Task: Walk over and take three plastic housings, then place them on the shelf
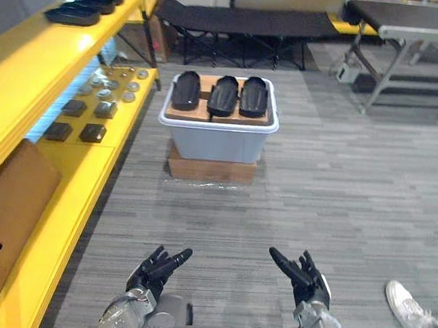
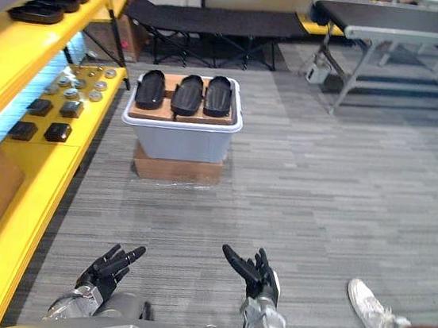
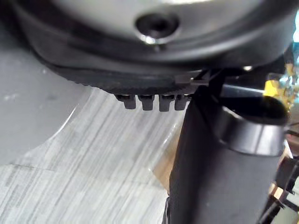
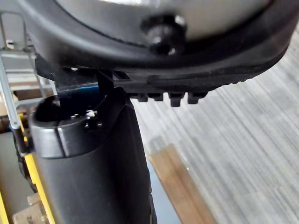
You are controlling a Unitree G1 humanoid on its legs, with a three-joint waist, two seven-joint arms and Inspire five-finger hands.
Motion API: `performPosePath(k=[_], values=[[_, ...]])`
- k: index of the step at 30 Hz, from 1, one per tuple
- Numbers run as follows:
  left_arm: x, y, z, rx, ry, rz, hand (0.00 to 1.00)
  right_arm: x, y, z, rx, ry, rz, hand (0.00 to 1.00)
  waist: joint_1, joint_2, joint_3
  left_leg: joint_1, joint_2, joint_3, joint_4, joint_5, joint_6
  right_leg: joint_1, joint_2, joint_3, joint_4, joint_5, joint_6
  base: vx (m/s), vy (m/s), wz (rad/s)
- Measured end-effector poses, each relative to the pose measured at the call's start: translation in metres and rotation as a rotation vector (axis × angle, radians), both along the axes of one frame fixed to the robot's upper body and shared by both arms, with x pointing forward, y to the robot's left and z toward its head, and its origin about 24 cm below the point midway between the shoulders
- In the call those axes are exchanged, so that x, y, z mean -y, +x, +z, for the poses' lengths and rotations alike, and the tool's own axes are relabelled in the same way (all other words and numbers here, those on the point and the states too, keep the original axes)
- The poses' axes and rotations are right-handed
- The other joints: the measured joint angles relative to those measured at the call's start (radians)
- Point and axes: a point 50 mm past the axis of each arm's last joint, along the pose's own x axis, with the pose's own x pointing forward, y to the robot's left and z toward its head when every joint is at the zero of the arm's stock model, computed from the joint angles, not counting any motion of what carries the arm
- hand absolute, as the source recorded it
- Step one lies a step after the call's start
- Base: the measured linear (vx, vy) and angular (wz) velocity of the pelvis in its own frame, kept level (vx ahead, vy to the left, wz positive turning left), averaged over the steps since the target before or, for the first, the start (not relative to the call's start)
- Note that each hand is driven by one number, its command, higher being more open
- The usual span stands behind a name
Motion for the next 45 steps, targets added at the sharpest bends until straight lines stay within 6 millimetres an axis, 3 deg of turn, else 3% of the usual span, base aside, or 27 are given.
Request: performPosePath(k=[2, 3, 4, 5, 6, 7, 8, 9, 11, 12, 14, 16, 17, 19, 20, 22, 25, 27, 29, 30, 31, 33, 34, 35, 37, 40, 45], values=[[0.002, 0.002, 0.002, 0.023, 0.002, -0.005, 1.00, 0.004, -0.011, -0.004, -0.037, -0.009, 0.006, 1.00, 0.006, 0.014, 0.004, -0.012, 0.009, -0.006, -0.157, 0.086, -0.016, 0.056, 0.018, 0.020, 0.009, -0.075, 0.013, 0.40, 0.135, -0.23], [-0.001, 0.003, 0.002, 0.028, 0.009, -0.011, 1.00, 0.001, -0.017, -0.008, -0.073, -0.005, 0.031, 1.00, 0.012, -0.001, 0.003, -0.009, 0.010, 0.005, -0.136, 0.195, 0.006, 0.084, 0.016, 0.037, 0.038, -0.137, 0.005, 0.34, 0.142, -0.24], [-0.005, 0.004, 0.003, 0.029, 0.020, -0.017, 1.00, -0.001, -0.019, -0.011, -0.090, 0.004, 0.039, 1.00, 0.019, -0.019, -0.003, -0.011, 0.002, 0.020, -0.115, 0.219, 0.024, 0.085, 0.001, 0.046, 0.058, -0.167, 0.001, 0.48, 0.172, -0.37], [-0.013, 0.003, 0.004, 0.028, 0.036, -0.028, 1.00, -0.005, -0.020, -0.013, -0.100, 0.015, 0.054, 1.00, 0.028, -0.065, -0.017, -0.012, -0.028, 0.050, -0.075, 0.220, 0.051, 0.083, -0.043, 0.063, 0.102, -0.216, -0.004, 0.56, 0.115, -0.45], [-0.017, 0.004, 0.004, 0.021, 0.045, -0.037, 1.00, -0.007, -0.023, -0.016, -0.117, 0.023, 0.076, 1.00, 0.028, -0.099, -0.027, -0.005, -0.049, 0.060, -0.074, 0.216, 0.071, 0.052, -0.068, 0.078, 0.201, -0.236, 0.024, 0.57, 0.094, -0.42], [-0.021, 0.004, 0.003, 0.003, 0.061, -0.042, 1.00, -0.010, -0.016, -0.017, -0.119, 0.027, 0.113, 1.00, 0.020, -0.111, -0.019, 0.008, -0.062, 0.057, -0.065, 0.201, 0.118, -0.036, -0.090, 0.072, 0.386, -0.216, 0.103, 0.57, 0.091, -0.16], [-0.026, 0.000, 0.000, -0.023, 0.077, -0.052, 1.00, -0.016, -0.017, -0.020, -0.139, 0.042, 0.135, 1.00, 0.010, -0.123, -0.011, 0.047, -0.072, 0.053, -0.071, 0.172, 0.137, -0.140, -0.120, 0.062, 0.635, -0.115, 0.255, 0.54, 0.130, 0.07], [-0.029, -0.001, 0.000, -0.033, 0.091, -0.053, 1.00, -0.020, -0.021, -0.023, -0.158, 0.054, 0.142, 1.00, 0.010, -0.131, 0.004, 0.088, -0.080, 0.050, -0.073, 0.155, 0.134, -0.203, -0.154, 0.052, 0.790, -0.071, 0.261, 0.54, 0.133, 0.23], [-0.029, -0.002, -0.001, -0.052, 0.104, -0.040, 1.00, -0.027, -0.029, -0.028, -0.187, 0.077, 0.143, 1.00, 0.011, -0.133, 0.020, 0.183, -0.084, 0.045, -0.074, 0.118, 0.142, -0.265, -0.196, 0.017, 0.892, -0.115, 0.190, 0.52, 0.095, 0.21], [-0.025, -0.002, -0.002, -0.055, 0.102, -0.052, 1.00, -0.029, -0.028, -0.027, -0.175, 0.073, 0.145, 1.00, 0.006, -0.106, 0.032, 0.236, -0.075, 0.024, -0.105, 0.111, 0.139, -0.278, -0.197, -0.002, 0.798, -0.138, 0.169, 0.54, 0.054, 0.50], [-0.017, 0.003, -0.001, -0.049, 0.091, -0.080, 1.00, -0.026, -0.021, -0.022, -0.145, 0.049, 0.146, 1.00, -0.014, -0.080, 0.019, 0.263, -0.047, -0.018, -0.145, 0.107, 0.133, -0.291, -0.184, -0.044, 0.504, -0.141, 0.163, 0.36, 0.004, 0.56], [-0.011, 0.014, 0.003, -0.007, 0.081, -0.075, 1.00, -0.032, -0.013, -0.018, -0.103, 0.056, 0.152, 1.00, -0.008, -0.065, 0.016, 0.260, -0.013, -0.054, -0.145, 0.075, 0.101, -0.316, -0.173, -0.012, 0.193, -0.055, 0.177, 0.35, -0.089, 0.34], [-0.011, 0.017, 0.004, 0.003, 0.081, -0.074, 1.00, -0.035, -0.014, -0.018, -0.103, 0.059, 0.159, 1.00, -0.008, -0.066, 0.015, 0.256, -0.009, -0.063, -0.135, 0.063, 0.093, -0.319, -0.173, -0.003, 0.151, -0.017, 0.177, 0.26, -0.145, 0.38], [-0.014, 0.013, 0.003, -0.009, 0.081, -0.046, 1.00, -0.048, -0.023, -0.022, -0.113, 0.113, 0.169, 1.00, -0.004, -0.107, -0.010, 0.231, -0.013, -0.078, -0.080, 0.001, 0.056, -0.326, -0.182, 0.048, 0.085, 0.159, 0.190, 0.22, -0.284, 0.24], [-0.016, 0.010, 0.002, -0.017, 0.078, -0.028, 1.00, -0.052, -0.028, -0.023, -0.120, 0.133, 0.168, 1.00, 0.000, -0.131, -0.024, 0.227, -0.022, -0.081, -0.063, -0.019, 0.044, -0.318, -0.193, 0.042, 0.083, 0.182, 0.198, 0.28, -0.420, 0.04], [-0.004, 0.010, 0.000, -0.026, 0.030, 0.011, 1.00, -0.042, -0.027, -0.021, -0.096, 0.107, 0.153, 1.00, 0.011, -0.077, -0.049, 0.214, 0.046, -0.096, -0.010, -0.073, 0.005, -0.292, -0.140, -0.005, 0.063, 0.142, 0.184, 0.23, -0.305, 0.05], [0.011, 0.009, -0.002, -0.024, -0.037, 0.069, 1.00, -0.030, -0.029, -0.020, -0.071, 0.098, 0.075, 1.00, 0.005, -0.037, -0.058, 0.215, 0.080, -0.117, -0.003, -0.087, -0.017, -0.279, -0.110, -0.036, 0.075, 0.106, 0.161, 0.17, -0.157, 0.25], [0.013, 0.012, 0.000, -0.003, -0.038, 0.085, 1.00, -0.029, -0.029, -0.018, -0.057, 0.091, 0.046, 1.00, 0.001, -0.032, -0.037, 0.210, 0.102, -0.114, 0.100, -0.095, -0.038, -0.239, -0.098, -0.063, 0.107, 0.057, 0.148, 0.16, -0.149, 0.41], [0.010, 0.014, 0.001, 0.013, -0.027, 0.100, 1.00, -0.027, -0.029, -0.015, -0.041, 0.083, 0.029, 1.00, 0.003, -0.045, -0.028, 0.158, 0.132, -0.086, 0.252, -0.079, -0.064, -0.192, -0.094, -0.083, 0.112, 0.029, 0.134, 0.09, -0.103, 0.24], [0.009, 0.012, 0.001, 0.010, -0.023, 0.100, 1.00, -0.028, -0.027, -0.014, -0.034, 0.083, 0.030, 1.00, 0.003, -0.048, -0.029, 0.161, 0.140, -0.067, 0.249, -0.089, -0.050, -0.186, -0.097, -0.085, 0.104, 0.029, 0.134, 0.09, -0.029, 0.12], [0.010, 0.012, 0.000, 0.008, -0.028, 0.087, 1.00, -0.027, -0.022, -0.009, 0.001, 0.089, 0.021, 1.00, -0.007, -0.039, -0.032, 0.160, 0.168, -0.023, 0.200, -0.103, -0.025, -0.186, -0.103, -0.097, 0.096, 0.029, 0.135, 0.08, 0.003, 0.18], [0.014, 0.014, 0.000, 0.014, -0.028, 0.052, 1.00, -0.020, -0.013, -0.001, 0.061, 0.089, -0.022, 1.00, -0.013, -0.038, -0.020, 0.159, 0.190, 0.008, 0.086, -0.099, -0.017, -0.185, -0.132, -0.106, 0.084, 0.037, 0.150, 0.07, 0.097, 0.29], [0.015, 0.015, 0.001, 0.016, -0.022, 0.028, 1.00, -0.012, -0.010, 0.002, 0.085, 0.061, -0.037, 1.00, -0.013, -0.038, -0.020, 0.164, 0.189, 0.010, -0.012, -0.029, -0.025, -0.185, -0.154, -0.112, 0.078, 0.043, 0.171, 0.07, 0.161, 0.24], [0.017, 0.015, 0.001, 0.018, -0.022, 0.017, 1.00, -0.007, -0.010, 0.004, 0.094, 0.044, -0.039, 1.00, -0.014, -0.031, -0.019, 0.163, 0.189, 0.009, -0.044, 0.025, -0.074, -0.185, -0.162, -0.114, 0.074, 0.045, 0.185, 0.08, 0.208, 0.19], [0.007, 0.021, 0.003, 0.025, 0.029, -0.038, 1.00, -0.006, 0.003, 0.011, 0.131, 0.032, -0.042, 1.00, -0.007, -0.069, -0.003, 0.174, 0.120, 0.024, -0.088, 0.043, -0.053, -0.189, -0.218, -0.095, 0.032, 0.073, 0.232, 0.08, 0.260, 0.03], [-0.009, 0.019, 0.004, 0.001, 0.135, -0.150, 1.00, 0.004, 0.020, 0.032, 0.231, -0.003, -0.093, 1.00, -0.009, -0.101, 0.003, 0.153, 0.063, 0.032, -0.103, 0.044, -0.030, -0.201, -0.267, -0.094, -0.006, 0.100, 0.258, 0.05, 0.196, 0.03], [-0.021, 0.016, 0.006, -0.008, 0.165, -0.152, 1.00, 0.049, 0.057, 0.081, 0.415, -0.139, -0.186, 1.00, -0.013, -0.097, 0.027, 0.090, 0.042, 0.019, -0.021, 0.002, -0.001, -0.207, -0.284, -0.104, -0.022, 0.116, 0.275, 0.03, 0.089, 0.10]])
